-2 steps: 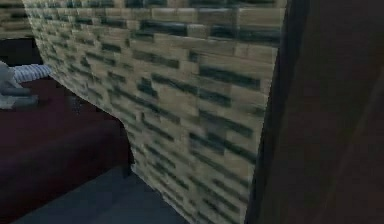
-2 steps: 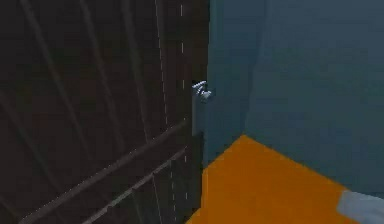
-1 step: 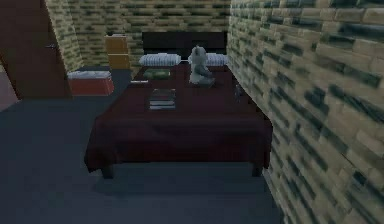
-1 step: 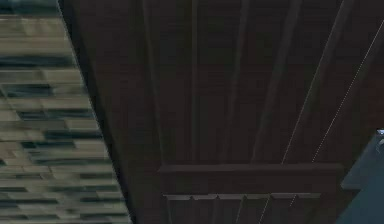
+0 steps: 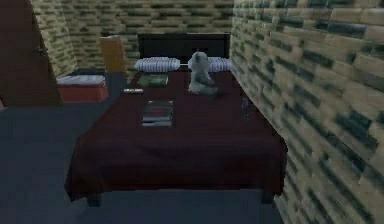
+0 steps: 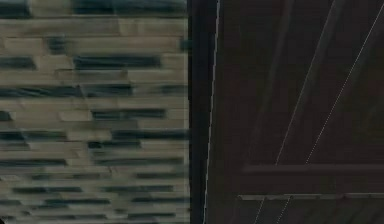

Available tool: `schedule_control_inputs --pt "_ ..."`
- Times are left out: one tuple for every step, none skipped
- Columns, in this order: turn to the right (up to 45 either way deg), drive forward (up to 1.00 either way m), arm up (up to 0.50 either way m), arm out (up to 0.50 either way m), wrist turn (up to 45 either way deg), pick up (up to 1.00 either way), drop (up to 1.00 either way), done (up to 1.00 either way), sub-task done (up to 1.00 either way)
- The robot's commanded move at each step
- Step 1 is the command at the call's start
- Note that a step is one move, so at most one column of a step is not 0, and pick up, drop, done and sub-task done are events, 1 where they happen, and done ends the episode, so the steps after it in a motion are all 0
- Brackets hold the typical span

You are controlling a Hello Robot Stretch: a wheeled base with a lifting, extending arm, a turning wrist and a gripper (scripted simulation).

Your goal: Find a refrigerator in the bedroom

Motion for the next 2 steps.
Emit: schedule_control_inputs --pt "0.0 0.15 0.00 0.00 0.0 0.00 0.00 0.00 0.00" --pt "-45.0 0.00 0.00 0.00 0.0 0.00 0.00 0.00 0.00"
